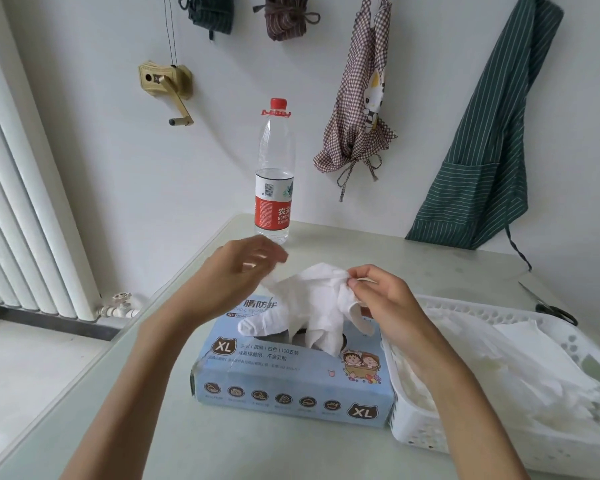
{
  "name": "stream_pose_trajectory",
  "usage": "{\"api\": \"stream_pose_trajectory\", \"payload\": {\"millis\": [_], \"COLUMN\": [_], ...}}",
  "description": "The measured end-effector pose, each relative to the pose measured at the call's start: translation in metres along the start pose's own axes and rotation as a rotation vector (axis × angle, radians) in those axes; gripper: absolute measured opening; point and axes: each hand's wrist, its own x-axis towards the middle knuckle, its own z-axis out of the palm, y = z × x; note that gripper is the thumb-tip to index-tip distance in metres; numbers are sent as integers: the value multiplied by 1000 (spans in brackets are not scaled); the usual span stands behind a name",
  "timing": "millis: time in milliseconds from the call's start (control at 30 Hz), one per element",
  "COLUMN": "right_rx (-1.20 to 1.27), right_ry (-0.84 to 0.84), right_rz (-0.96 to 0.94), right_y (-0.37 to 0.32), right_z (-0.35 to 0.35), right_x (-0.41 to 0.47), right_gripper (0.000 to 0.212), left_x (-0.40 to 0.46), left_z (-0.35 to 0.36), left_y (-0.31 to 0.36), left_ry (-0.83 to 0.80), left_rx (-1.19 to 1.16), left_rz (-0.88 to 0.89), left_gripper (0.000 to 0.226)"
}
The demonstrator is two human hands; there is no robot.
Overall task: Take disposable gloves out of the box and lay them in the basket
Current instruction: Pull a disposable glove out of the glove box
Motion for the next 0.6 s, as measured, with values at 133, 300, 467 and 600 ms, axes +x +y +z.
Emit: {"api": "stream_pose_trajectory", "payload": {"millis": [133,300,467,600], "right_rx": [24,-29,-305,-196], "right_ry": [-99,-95,-131,23], "right_rz": [-15,33,-113,-215], "right_y": [-2,-2,-6,-12], "right_z": [-1,-8,-3,-9], "right_x": [-1,-4,-13,-13], "right_gripper": [16,30,45,19], "left_x": [-1,5,3,3], "left_z": [13,20,17,14], "left_y": [5,-3,4,3], "left_ry": [-230,-2,71,25], "left_rx": [24,66,43,30], "left_rz": [61,71,50,49], "left_gripper": [52,10,12,14]}}
